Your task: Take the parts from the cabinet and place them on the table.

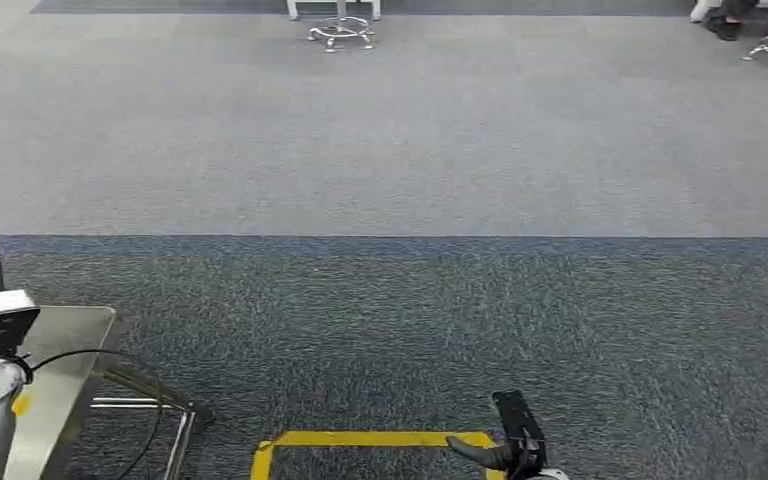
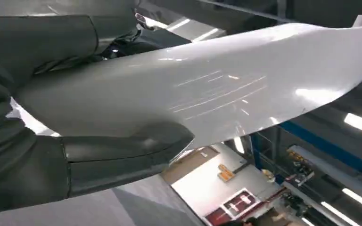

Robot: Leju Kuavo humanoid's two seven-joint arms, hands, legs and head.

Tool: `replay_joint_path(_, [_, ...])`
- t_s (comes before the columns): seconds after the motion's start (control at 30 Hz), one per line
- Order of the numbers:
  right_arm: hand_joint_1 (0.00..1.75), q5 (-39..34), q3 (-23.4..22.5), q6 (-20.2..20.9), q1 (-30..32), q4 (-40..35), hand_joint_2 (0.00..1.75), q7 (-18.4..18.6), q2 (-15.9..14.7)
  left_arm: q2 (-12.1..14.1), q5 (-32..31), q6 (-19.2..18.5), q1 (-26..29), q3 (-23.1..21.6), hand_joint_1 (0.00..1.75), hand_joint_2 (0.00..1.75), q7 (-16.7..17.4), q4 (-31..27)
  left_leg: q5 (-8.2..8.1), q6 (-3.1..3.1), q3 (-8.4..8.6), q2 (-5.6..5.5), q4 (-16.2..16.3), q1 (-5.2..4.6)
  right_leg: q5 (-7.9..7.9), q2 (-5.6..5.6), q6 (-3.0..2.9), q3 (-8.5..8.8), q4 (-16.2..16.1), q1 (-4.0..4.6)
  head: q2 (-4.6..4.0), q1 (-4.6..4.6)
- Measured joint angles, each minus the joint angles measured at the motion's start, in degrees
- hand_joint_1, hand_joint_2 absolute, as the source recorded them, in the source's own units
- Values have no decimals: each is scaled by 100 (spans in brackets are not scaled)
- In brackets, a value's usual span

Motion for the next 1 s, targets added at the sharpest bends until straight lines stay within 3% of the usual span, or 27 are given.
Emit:
replay_joint_path(0.03, [0,0,-2,0,-1,0,175,0,-13,-7,9,0,-3,-11,175,175,7,0,0,-1,3,-95,2,-3,211,8,-20,26,-190,0,0,4])
replay_joint_path(0.1, [0,0,-7,2,-18,0,175,0,-15,-15,46,2,-16,-15,175,175,22,0,-8,-13,20,-265,14,-1,817,130,-69,411,-1161,-3,0,2])
replay_joint_path(0.13, [0,0,-9,2,-26,0,175,0,-19,-22,52,6,-22,-17,175,175,33,0,-18,-30,17,-336,22,13,1040,401,-79,615,-1658,-21,0,2])
replay_joint_path(0.17, [0,0,-15,2,-28,0,175,0,-22,-26,74,7,-41,-17,175,175,42,0,-25,-72,-24,-409,60,-17,971,690,-93,719,-1803,-71,0,-9])
replay_joint_path(0.2, [0,0,-22,2,-32,0,175,7,-22,-35,112,7,-55,-20,175,175,70,2,-1,-111,-62,-490,52,34,951,626,-64,751,-1838,-49,0,-9])
replay_joint_path(0.27, [0,0,-24,0,-20,0,175,22,-22,-26,151,9,-39,-20,175,175,100,2,44,-211,-77,-652,-4,77,947,502,-97,763,-1838,-9,0,0])
replay_joint_path(0.3, [0,0,-26,0,-30,0,175,22,-18,-13,162,9,-42,-13,175,175,111,2,51,-250,-93,-705,-12,70,978,415,-146,799,-1899,-39,0,-7])
replay_joint_path(0.33, [0,0,-26,-7,-46,0,175,22,-17,-9,164,9,-38,-11,175,175,118,2,-7,-246,-108,-354,71,46,1004,314,-184,838,-1951,-42,0,-13])
replay_joint_path(0.37, [0,0,-26,-7,-45,-2,175,22,-17,2,164,11,-83,-11,175,175,118,2,-168,-267,-209,-4,311,12,996,235,-221,866,-1970,-20,0,-50])
replay_joint_path(0.4, [0,0,-28,-7,-32,-2,175,26,-20,-4,164,11,-116,-22,175,175,118,4,-376,-289,-386,139,704,15,984,140,-239,880,-1970,0,0,-46])
replay_joint_path(0.43, [0,-2,-31,-7,-14,-2,175,35,-20,-11,164,9,-116,-28,175,175,118,7,-606,-305,-635,211,1235,25,965,30,-260,891,-1967,18,0,-46])
replay_joint_path(0.47, [0,-2,-37,-7,1,-2,175,39,-20,-11,168,7,-113,-30,175,175,127,17,-748,-320,-836,227,1647,32,951,-69,-268,891,-1964,29,0,-48])
replay_joint_path(0.5, [0,-9,-44,-7,12,-2,175,48,-22,-11,173,0,-114,-31,175,175,136,31,-743,-328,-907,233,1785,35,942,-159,-268,894,-1963,36,0,-50])
replay_joint_path(0.53, [0,-11,-48,-7,19,-2,175,46,-22,-9,199,-9,-116,-28,175,175,146,42,-604,-330,-825,240,1640,35,926,-249,-266,904,-1963,42,0,-50])
replay_joint_path(0.6, [0,-15,-55,-7,17,-2,175,48,-22,-6,225,-26,-135,-28,175,175,157,59,-153,-301,-353,324,756,26,895,-398,-252,943,-1962,52,0,-50])
replay_joint_path(0.63, [0,-17,-59,-7,13,-2,175,48,-22,-2,238,-41,-155,-28,175,175,162,61,48,-264,-46,542,216,1,873,-463,-233,978,-1962,63,0,-50])
replay_joint_path(0.67, [0,-19,-61,-7,13,-2,175,46,-22,0,255,-57,-197,-30,175,175,166,68,-68,-224,55,799,30,-98,848,-528,-200,983,-1960,107,0,-55])
replay_joint_path(0.7, [0,-22,-63,-7,8,-2,175,48,-24,0,264,-70,-225,-37,175,175,181,72,-30,-150,33,707,5,-92,830,-592,-172,980,-1945,123,0,-37])
replay_joint_path(0.8, [0,-39,-66,-7,-6,-2,175,46,-24,26,282,-70,-227,-20,175,175,216,87,-26,-63,11,484,-16,-103,788,-793,-91,1033,-1958,116,0,-55])
replay_joint_path(0.83, [0,-39,-68,-7,-10,-15,175,44,-24,31,280,-70,-224,-17,175,175,216,87,1,-24,53,428,-62,-55,717,-657,-47,989,-1905,78,0,-48])
replay_joint_path(0.87, [0,-39,-68,-7,-23,-15,175,44,-24,31,284,-70,-259,-15,175,175,216,92,3,9,56,375,-64,-41,582,-334,-32,898,-1688,71,0,-26])
replay_joint_path(0.9, [0,-42,-68,-7,-20,-15,175,44,-24,26,289,-70,-285,-15,175,175,221,98,6,32,49,304,-64,-35,360,-121,-23,672,-1219,54,0,2])
replay_joint_path(0.97, [0,-42,-74,-7,24,-15,175,48,-44,11,284,-72,-264,-22,175,175,221,111,2,45,41,155,-64,-36,-3,-9,6,154,-255,38,0,17])
replay_joint_path(1.0, [0,-42,-76,-7,44,-15,175,48,-48,7,282,-72,-256,-22,175,175,221,120,3,44,42,72,-62,-36,-15,-8,12,1,-32,38,0,15])
